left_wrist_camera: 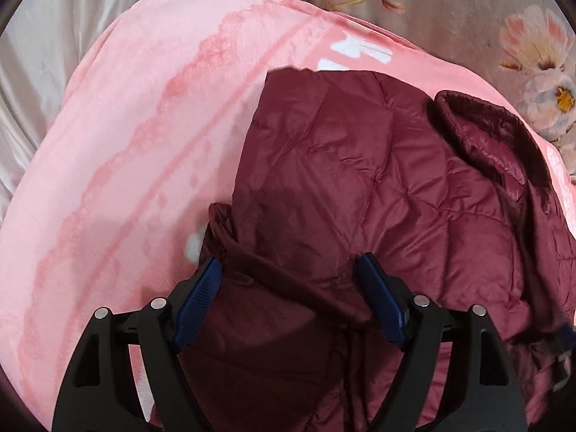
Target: Fold large clothes
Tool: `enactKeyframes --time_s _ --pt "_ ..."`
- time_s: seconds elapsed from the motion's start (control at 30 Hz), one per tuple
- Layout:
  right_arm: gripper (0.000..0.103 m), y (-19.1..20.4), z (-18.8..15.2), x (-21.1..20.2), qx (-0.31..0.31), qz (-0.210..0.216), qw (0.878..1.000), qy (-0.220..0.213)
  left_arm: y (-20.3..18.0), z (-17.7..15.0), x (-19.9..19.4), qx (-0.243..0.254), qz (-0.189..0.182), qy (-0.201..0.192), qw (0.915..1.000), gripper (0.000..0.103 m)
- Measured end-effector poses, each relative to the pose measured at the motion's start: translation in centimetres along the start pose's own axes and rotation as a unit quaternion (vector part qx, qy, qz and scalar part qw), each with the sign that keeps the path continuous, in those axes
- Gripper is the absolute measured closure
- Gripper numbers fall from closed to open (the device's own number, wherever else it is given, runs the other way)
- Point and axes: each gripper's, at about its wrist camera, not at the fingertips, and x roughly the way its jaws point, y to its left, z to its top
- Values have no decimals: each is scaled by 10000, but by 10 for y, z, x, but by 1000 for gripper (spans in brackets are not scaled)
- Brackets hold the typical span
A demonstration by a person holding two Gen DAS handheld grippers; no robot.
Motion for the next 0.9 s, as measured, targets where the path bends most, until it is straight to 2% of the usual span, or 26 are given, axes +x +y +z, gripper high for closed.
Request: enactKeyframes --time_s 0.1,0.2,0.27,0.3,0.37,0.4,0.43,0.5,0.57,0.6,0.63,0.67,0.7,0.73,0.8,0.83,0.9 --pt "90 -56 -14 -31 995 -363 9941 -220 3 -6 2 64 78 -124 9999 26" --pt "81 -95 -34 -22 1406 -818 9862 313 1 -7 2 108 157 -188 9996 25" --pt "81 -108 -42 -24 1632 -762 9827 419 0 -5 1 121 196 -176 9996 25" --pt "79 -112 -42 -31 1719 -686 9821 341 1 -5 -1 108 180 -144 9997 25" --pt "66 -111 -34 -41 1658 -796 9829 89 5 0 -10 23 119 -120 9999 27" --pt "50 -111 -30 -43 1596 -832 9837 -12 7 2 -15 -33 102 -163 9998 27" --pt "43 -111 -23 -42 1521 -849 9846 -115 11 7 -22 -125 91 -238 9996 27" --pt "42 -115 -11 -31 1515 -797 9852 -116 14 19 -31 -294 -5 -288 9992 27" --pt "42 -118 -3 -5 1521 -552 9866 188 12 29 -32 -361 -140 -201 9990 27" --pt "48 -120 -1 5 1508 -514 9866 359 9 31 -30 -340 -184 -148 9991 27" --pt "73 -120 2 15 1497 -459 9862 536 5 34 -23 -268 -166 -51 9995 27" --pt "89 -117 1 20 1475 -376 9861 669 2 34 -17 -220 -92 40 9997 31" --pt "99 -108 2 12 1400 -195 9885 545 1 35 -10 -192 -30 134 9997 37" --pt "100 -102 2 0 1284 -164 9910 337 1 33 -3 -158 59 236 9996 45" --pt "100 -86 4 -31 864 -338 9955 -213 3 29 -1 -69 138 197 9997 45" --pt "101 -84 4 -37 789 -389 9956 -318 4 26 -1 3 223 159 9996 45" --pt "101 -87 1 -31 756 -512 9957 -184 4 18 -1 98 276 90 9995 45"
